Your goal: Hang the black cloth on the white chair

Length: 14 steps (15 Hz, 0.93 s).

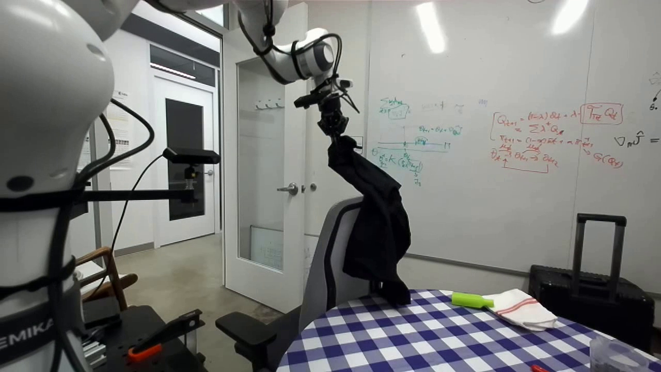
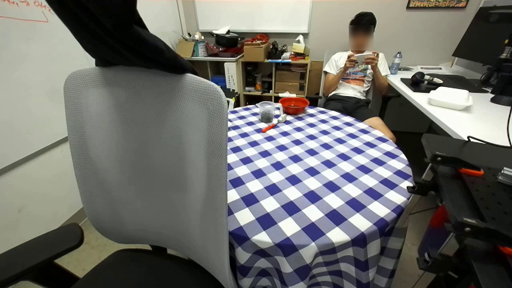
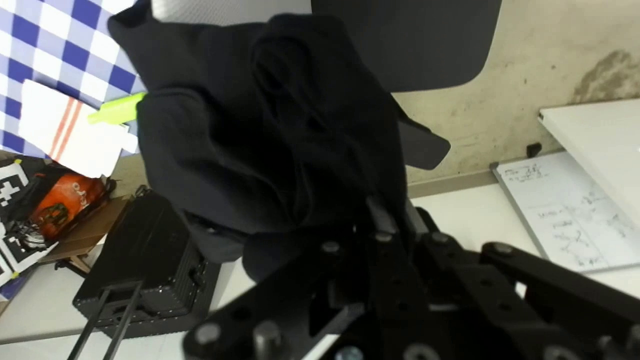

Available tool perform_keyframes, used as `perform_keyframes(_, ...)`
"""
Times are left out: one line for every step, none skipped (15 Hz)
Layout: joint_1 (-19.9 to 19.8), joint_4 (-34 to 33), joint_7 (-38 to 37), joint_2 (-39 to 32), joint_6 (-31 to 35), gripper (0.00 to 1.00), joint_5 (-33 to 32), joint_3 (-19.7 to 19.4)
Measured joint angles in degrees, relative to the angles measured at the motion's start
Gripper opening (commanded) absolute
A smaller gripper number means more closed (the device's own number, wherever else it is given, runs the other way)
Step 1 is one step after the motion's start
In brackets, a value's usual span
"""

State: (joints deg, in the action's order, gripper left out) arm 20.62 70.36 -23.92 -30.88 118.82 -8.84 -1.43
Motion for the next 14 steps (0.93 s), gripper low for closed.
perform_keyframes(1.06,0.01,-0.03,-1.13,-0.62,0.02,-1.24,0.6)
perform_keyframes(2.1,0.03,-0.04,-2.2,-1.19,0.02,-2.34,1.11)
perform_keyframes(3.06,0.08,-0.04,-3.2,-1.76,0.02,-3.25,1.54)
perform_keyframes(4.02,0.16,0.03,-4.06,-2.36,0.02,-3.77,1.8)
perform_keyframes(4.9,0.31,0.21,-4.78,-2.93,0.02,-4.01,1.99)
perform_keyframes(5.65,0.57,0.47,-5.41,-3.42,0.2,-4.15,2.17)
perform_keyframes(6.3,1.19,0.73,-5.83,-3.7,0.32,-4.31,2.29)
perform_keyframes(6.85,1.94,0.88,-6.19,-3.95,0.4,-4.52,2.32)
perform_keyframes(7.23,2.81,1.17,-6.47,-4.05,0.46,-4.64,2.34)
perform_keyframes(7.48,3.66,1.59,-6.74,-4.07,0.55,-4.64,2.4)
perform_keyframes(7.64,4.52,2.16,-6.86,-4.07,0.61,-4.64,2.49)
perform_keyframes(7.69,5.19,2.71,-6.91,-4.07,0.68,-4.64,2.53)
perform_keyframes(7.6,5.69,3.11,-6.92,-4.08,0.76,-4.7,2.66)
perform_keyframes(7.42,5.93,3.46,-6.93,-4.08,0.82,-4.72,2.81)
